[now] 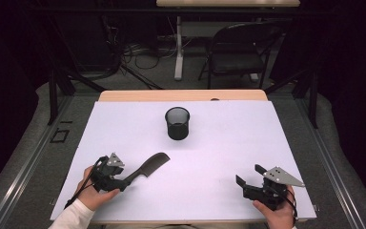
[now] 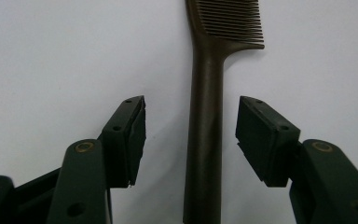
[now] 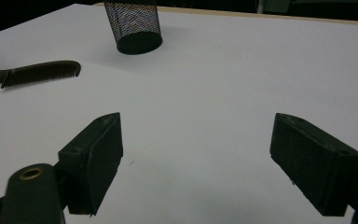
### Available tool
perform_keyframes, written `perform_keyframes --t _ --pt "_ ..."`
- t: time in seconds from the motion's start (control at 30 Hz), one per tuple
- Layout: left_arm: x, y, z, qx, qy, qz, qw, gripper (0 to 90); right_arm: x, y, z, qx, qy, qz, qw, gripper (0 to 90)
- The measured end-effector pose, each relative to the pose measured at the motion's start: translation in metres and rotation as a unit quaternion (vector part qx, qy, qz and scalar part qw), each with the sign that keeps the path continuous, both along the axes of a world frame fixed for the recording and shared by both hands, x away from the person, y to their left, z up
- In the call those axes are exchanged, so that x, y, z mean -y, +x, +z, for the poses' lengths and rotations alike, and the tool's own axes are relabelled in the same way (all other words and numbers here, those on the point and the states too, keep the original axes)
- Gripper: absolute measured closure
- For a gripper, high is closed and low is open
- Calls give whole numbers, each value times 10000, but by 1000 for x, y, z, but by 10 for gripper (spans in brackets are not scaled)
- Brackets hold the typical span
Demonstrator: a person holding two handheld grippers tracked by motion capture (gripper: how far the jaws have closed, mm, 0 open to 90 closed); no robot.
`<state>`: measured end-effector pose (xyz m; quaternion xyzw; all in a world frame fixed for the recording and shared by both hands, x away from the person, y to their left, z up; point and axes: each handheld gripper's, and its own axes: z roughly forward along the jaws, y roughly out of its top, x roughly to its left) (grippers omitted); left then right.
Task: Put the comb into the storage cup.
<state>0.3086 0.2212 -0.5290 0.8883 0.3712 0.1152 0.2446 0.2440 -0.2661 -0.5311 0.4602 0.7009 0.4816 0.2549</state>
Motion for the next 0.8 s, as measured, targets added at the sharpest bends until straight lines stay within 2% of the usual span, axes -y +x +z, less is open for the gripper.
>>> perform_keyframes --t 0.17,0.53,0.57,0.8 --pt "1 -1 -1 15 17 -51 10000 486 0 0 0 -8 -9 10 10000 171" --pt "6 -2 -4 -34 246 -260 9994 553 0 0 0 -13 -17 26 10000 171" --pt "7 -2 -4 -13 321 -290 9991 562 0 0 0 2 -7 16 10000 172" --pt "8 -2 -3 -77 392 -325 9987 586 0 0 0 -2 -3 16 10000 172"
